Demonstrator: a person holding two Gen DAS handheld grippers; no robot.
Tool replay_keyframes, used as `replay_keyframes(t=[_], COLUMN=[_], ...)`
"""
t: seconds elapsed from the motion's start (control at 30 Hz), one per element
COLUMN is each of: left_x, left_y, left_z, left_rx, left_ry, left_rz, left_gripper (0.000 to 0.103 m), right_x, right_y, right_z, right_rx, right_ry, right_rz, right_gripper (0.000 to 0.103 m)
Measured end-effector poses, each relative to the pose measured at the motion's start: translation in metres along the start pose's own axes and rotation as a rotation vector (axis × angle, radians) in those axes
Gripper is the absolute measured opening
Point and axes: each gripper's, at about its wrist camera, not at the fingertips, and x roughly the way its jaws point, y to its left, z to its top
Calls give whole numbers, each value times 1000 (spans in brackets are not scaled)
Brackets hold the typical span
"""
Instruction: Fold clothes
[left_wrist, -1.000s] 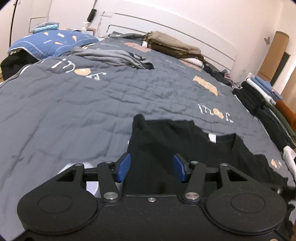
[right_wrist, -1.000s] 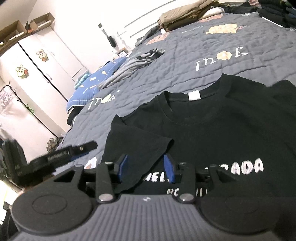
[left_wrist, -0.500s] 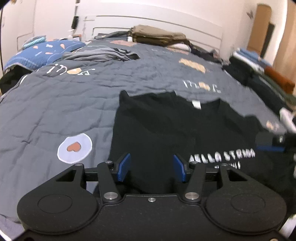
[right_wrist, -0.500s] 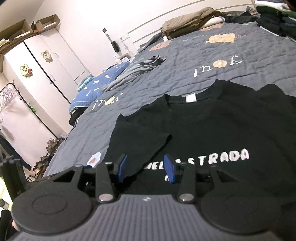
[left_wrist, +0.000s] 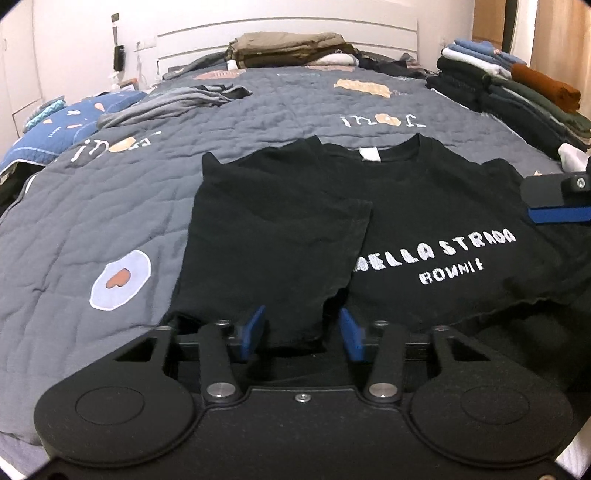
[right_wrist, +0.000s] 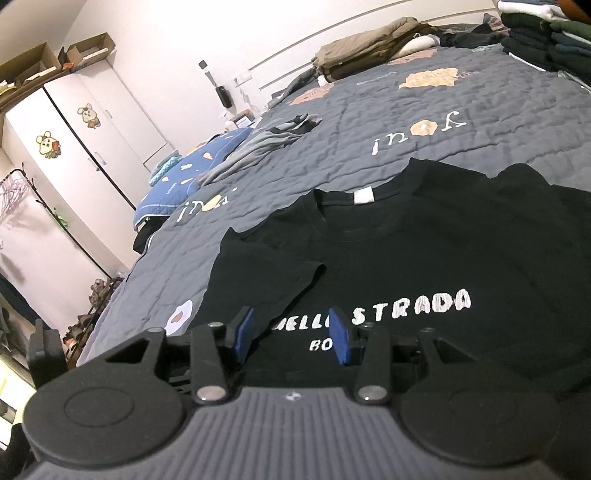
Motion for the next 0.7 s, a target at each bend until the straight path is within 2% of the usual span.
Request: replay_keyframes(t=[0.23, 0.5, 0.57, 0.7], left_x=[3, -9, -15, -32], left_y=[-3, -22, -22, -8], left_z=[-4, -14, -13, -5], left_rx=[35, 208, 206, 79], left_ry=[40, 45, 43, -23], left_rz=[24, 29, -2, -89], left_gripper=[23, 23, 25, 29], right_x=[-2, -3, -3, -4], right_y=[-8, -10, -10, -10], right_z=[2, 5, 5, 6], right_rx=[18, 35, 35, 42], right_ry=[1, 3, 5, 2], right_rz=[-1, 13, 15, 17], right_gripper=[44, 45, 45, 45])
